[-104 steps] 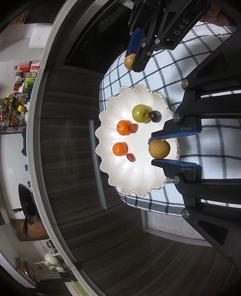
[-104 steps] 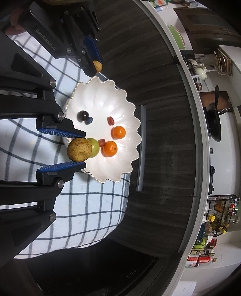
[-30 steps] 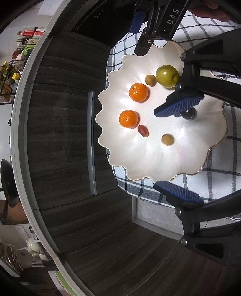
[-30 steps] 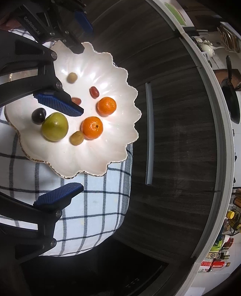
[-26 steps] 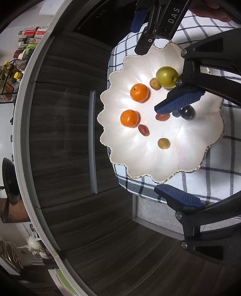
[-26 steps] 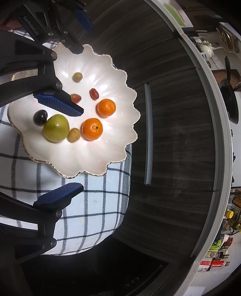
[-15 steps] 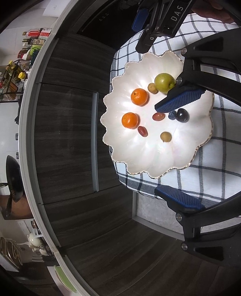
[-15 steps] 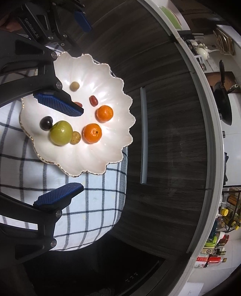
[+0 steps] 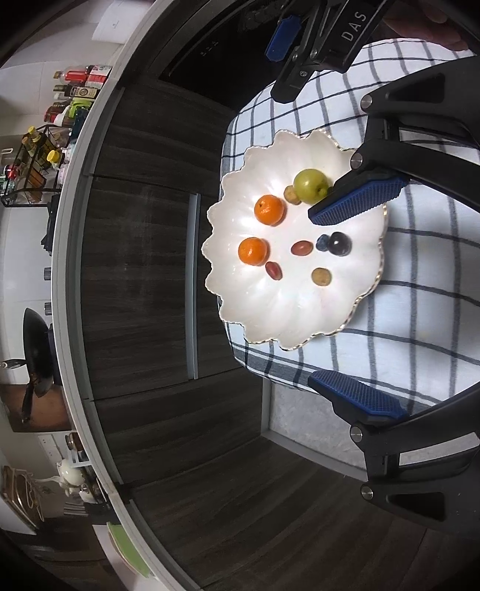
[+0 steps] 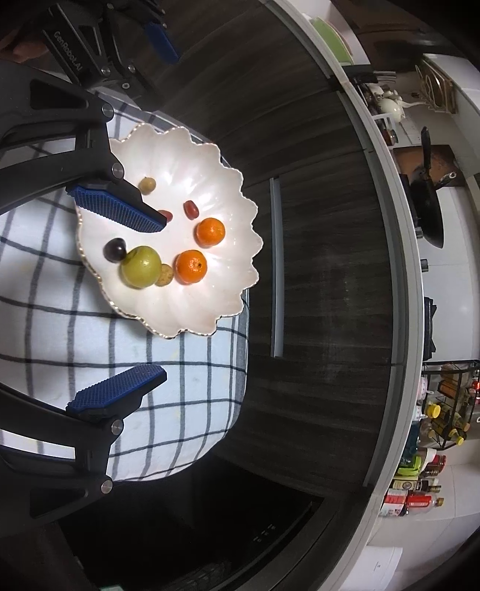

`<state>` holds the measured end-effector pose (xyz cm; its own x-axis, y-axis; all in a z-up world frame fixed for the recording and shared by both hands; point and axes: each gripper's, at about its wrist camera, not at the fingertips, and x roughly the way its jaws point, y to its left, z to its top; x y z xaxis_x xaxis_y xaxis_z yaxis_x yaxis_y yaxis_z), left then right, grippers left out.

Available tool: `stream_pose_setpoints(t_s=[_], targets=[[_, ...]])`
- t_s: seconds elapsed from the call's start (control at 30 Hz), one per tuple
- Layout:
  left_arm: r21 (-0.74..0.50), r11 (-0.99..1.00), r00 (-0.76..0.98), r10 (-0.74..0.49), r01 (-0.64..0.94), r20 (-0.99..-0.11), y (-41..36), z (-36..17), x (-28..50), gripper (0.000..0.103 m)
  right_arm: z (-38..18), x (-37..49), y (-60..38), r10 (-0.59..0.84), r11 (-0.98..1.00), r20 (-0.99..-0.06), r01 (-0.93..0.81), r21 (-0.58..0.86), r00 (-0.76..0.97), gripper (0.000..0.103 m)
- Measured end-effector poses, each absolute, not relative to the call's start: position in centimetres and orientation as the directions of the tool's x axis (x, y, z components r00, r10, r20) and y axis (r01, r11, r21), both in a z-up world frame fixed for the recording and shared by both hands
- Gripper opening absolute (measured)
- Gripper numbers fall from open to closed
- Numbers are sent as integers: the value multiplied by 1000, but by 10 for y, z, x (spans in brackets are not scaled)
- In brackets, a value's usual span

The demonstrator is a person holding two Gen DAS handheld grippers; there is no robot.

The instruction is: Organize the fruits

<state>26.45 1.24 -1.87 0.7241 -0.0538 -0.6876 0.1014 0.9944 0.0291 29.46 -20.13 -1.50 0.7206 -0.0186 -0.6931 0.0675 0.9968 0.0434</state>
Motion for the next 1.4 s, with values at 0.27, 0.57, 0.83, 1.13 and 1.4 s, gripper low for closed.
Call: stream_pose_setpoints(t_s=[0.27, 0.57, 0.83, 1.13, 1.4], targets=[[37, 993, 737, -55, 108, -673, 9, -14, 232, 81, -9, 264, -204, -33, 996, -681, 78, 35, 732, 75], [37, 993, 750, -58, 110, -659, 7, -10, 193, 81, 1, 219, -207, -55, 996, -658, 90, 19, 751, 75], [38, 995, 765, -44, 90, -642, 6, -8, 155, 81, 4, 183, -211, -72, 994, -654, 111, 18, 753, 75], [39, 997, 774, -31, 72, -632, 8, -11, 120, 85, 2, 144, -215, -101, 992, -646, 130, -2, 757, 75], [37, 998, 788, -15, 47, -616, 11, -12, 93, 91, 2, 117, -215, -123, 990, -619, 140, -20, 776, 86]])
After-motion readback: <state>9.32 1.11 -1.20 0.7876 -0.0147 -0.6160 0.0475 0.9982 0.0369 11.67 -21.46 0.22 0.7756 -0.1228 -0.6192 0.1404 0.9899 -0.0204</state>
